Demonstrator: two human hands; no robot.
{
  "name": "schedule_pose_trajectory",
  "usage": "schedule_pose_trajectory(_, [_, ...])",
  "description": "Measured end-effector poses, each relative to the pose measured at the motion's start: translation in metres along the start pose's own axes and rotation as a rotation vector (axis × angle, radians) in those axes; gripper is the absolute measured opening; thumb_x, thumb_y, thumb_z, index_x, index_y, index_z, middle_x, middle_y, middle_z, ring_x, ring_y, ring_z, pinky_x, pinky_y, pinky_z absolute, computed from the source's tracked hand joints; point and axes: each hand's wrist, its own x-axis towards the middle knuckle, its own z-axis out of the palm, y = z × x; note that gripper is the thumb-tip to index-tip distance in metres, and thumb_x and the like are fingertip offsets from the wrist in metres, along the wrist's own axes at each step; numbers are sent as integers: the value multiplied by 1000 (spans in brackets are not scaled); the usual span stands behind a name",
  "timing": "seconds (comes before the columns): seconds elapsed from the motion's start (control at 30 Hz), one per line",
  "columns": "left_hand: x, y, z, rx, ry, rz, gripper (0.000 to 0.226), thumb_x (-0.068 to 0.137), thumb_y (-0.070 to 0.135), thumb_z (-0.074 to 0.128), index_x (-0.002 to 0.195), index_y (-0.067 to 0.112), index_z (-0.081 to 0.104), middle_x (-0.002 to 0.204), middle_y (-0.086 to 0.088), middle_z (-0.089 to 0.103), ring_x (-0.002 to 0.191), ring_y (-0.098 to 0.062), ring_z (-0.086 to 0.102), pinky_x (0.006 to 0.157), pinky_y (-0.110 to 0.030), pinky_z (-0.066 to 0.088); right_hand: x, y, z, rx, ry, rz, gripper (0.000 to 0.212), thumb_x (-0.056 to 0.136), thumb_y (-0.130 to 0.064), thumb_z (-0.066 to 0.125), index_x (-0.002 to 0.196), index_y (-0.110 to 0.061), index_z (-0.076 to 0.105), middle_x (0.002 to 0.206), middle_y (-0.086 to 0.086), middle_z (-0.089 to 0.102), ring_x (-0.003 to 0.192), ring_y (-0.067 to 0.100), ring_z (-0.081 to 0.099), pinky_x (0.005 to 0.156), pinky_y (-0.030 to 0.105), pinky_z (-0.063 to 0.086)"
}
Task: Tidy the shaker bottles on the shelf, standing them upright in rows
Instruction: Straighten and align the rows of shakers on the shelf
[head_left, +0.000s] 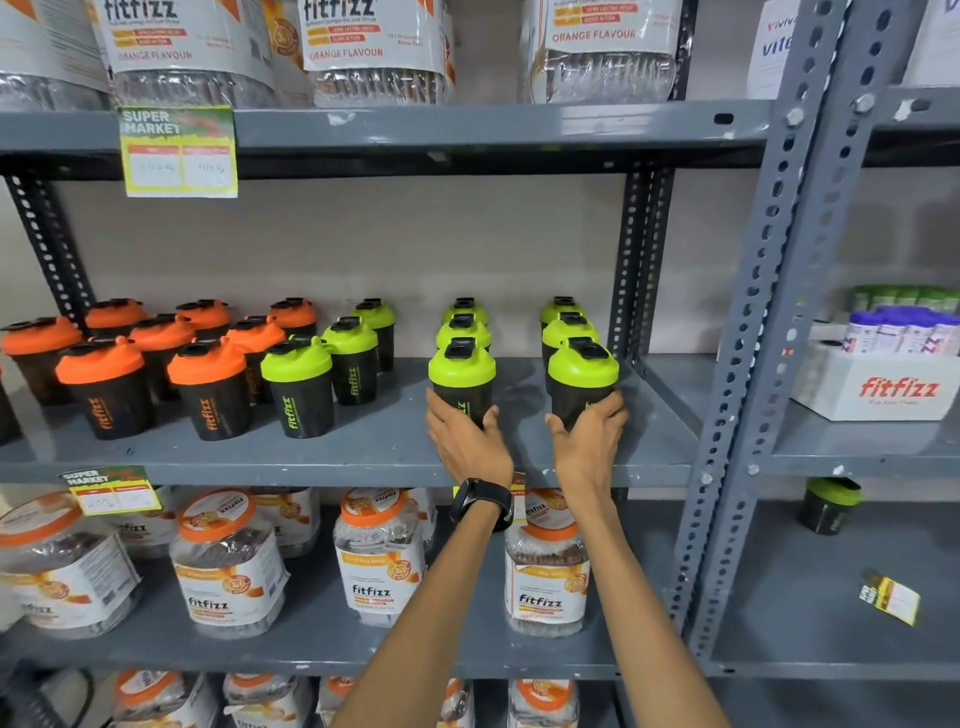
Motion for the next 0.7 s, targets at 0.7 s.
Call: schedule_pose_trajectory(0.7, [-6,3,-11,-57,-91,-6,108,79,29,78,153,4,4,159,-17,22,147,-32,19,117,-41,23,-7,4,-9,108,-66,39,114,75,-30,84,154,-1,7,146,25,31,137,42,35,110,49,37])
